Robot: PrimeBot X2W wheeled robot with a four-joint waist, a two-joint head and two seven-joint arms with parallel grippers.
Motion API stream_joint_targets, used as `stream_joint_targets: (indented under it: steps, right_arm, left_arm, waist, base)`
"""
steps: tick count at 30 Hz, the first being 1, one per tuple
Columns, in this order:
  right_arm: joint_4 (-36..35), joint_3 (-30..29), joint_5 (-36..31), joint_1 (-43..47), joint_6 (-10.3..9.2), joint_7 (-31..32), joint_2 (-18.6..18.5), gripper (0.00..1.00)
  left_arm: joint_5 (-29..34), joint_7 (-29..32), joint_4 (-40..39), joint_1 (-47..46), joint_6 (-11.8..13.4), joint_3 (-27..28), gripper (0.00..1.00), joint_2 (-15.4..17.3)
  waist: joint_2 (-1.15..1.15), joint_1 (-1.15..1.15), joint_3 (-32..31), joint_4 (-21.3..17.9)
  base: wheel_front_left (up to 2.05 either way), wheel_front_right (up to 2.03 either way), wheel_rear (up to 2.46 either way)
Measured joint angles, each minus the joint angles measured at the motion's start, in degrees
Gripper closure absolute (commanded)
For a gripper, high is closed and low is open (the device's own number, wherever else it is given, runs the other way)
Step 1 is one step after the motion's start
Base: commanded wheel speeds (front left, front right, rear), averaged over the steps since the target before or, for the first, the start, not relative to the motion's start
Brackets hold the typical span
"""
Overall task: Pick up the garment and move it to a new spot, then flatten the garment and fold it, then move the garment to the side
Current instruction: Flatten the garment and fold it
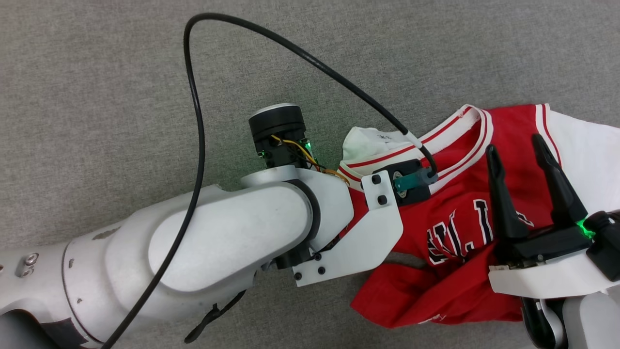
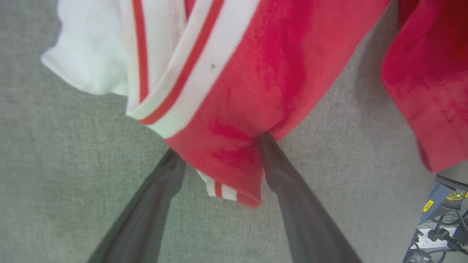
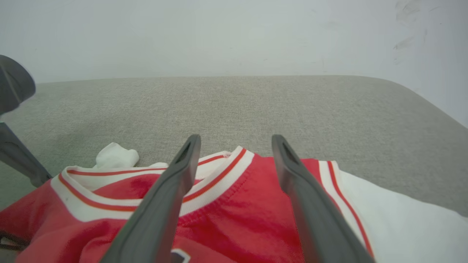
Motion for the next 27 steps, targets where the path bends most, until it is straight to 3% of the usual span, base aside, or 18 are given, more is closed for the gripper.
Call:
stream_joint_targets:
  steps: [1,2,3,9,16,27]
  right_arm:
    - [0.0,-0.01,0.0,-0.34,0.0,-0.01,0.0,0.0]
    - [0.0,-0.03,0.0,-0.62,0.0,-0.05,0.0,0.0]
    - [0.02,-0.16,0.01,-0.74,0.0,-0.08,-0.01,0.0]
    - [0.78,-0.87,0.01,-0.74,0.0,-0.09,-0.33,0.0]
    - [1.78,-2.4,-0.04,2.09,0.0,-0.09,-1.69,0.0]
    - [1.94,-3.59,-0.18,6.83,0.0,-0.05,-3.45,0.0]
  left_arm:
    - [0.12,0.02,-0.25,0.08,0.0,0.13,0.0,0.15]
    - [0.16,0.23,-0.51,0.12,0.01,0.22,0.6,0.26]
    - [0.38,0.26,-0.82,0.12,0.01,0.23,1.0,0.33]
    - [-0.05,-2.7,-1.04,0.68,0.0,-0.76,1.0,0.43]
    - [-2.48,-17.36,2.42,-0.96,0.0,-1.16,1.0,2.1]
    - [-5.98,-35.53,10.14,1.69,0.9,0.78,1.0,13.23]
  waist:
    - [0.0,0.0,0.3,-0.13]
    - [0.0,0.0,0.48,-0.23]
    - [0.0,0.0,0.56,-0.22]
    - [0.0,0.0,-1.37,0.68]
    - [0.0,0.0,-7.13,3.84]
    - [0.0,0.0,-16.23,12.25]
  base:
    - [0.0,0.0,0.0]
    - [0.0,0.0,0.0]
    - [0.0,0.0,0.0]
    - [0.0,0.0,0.0]
    - [0.0,0.0,0.0]
    - [0.0,0.0,0.0]
